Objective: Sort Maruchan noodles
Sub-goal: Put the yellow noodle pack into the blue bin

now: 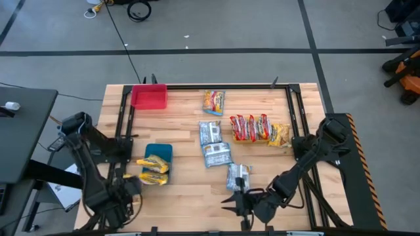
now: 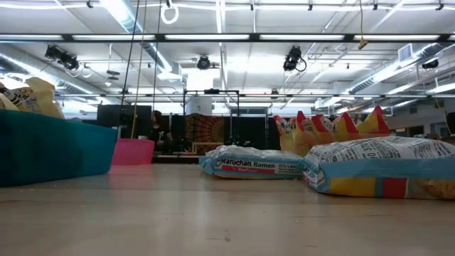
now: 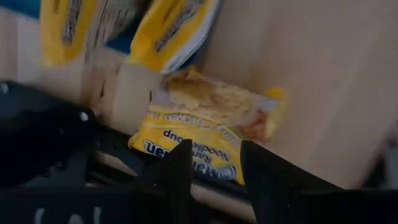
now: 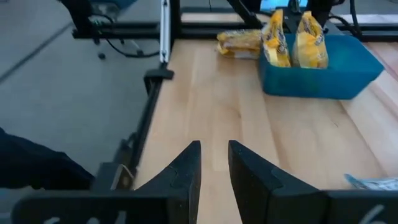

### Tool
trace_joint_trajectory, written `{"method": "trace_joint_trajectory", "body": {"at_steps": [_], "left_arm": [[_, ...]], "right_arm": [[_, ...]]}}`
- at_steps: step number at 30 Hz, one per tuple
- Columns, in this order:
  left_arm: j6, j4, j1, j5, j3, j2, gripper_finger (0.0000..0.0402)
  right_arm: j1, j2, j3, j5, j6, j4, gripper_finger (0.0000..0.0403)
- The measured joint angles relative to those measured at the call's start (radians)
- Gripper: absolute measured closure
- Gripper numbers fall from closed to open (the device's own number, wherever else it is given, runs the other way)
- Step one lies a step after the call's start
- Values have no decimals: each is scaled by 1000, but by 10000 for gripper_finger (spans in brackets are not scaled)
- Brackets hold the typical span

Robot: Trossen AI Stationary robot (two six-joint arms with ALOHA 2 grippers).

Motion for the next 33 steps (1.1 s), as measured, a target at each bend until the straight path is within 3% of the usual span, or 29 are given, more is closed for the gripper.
{"method": "trace_joint_trajectory", "body": {"at_steps": [6, 13, 18, 21, 25, 30, 33], "left_arm": [[-228, 103, -82, -48, -167, 1, 260], [-270, 230, -64, -43, -298, 1, 260], [-191, 417, -42, 18, -370, -9, 260], [-177, 487, -40, 31, -353, -4, 260], [-66, 591, -29, -41, -281, 6, 260], [191, 754, 25, -202, -206, 4, 260], [319, 790, 59, -208, -157, 3, 260]], "right_arm": [[58, 0, 0, 73, 24, 66, 316], [85, 0, 0, 118, 61, 89, 316], [84, 0, 0, 117, 73, 89, 316], [84, 0, 0, 115, 68, 89, 316], [83, 0, 0, 109, 52, 89, 316], [70, 0, 0, 107, 9, 90, 316], [58, 0, 0, 107, -8, 95, 316]]}}
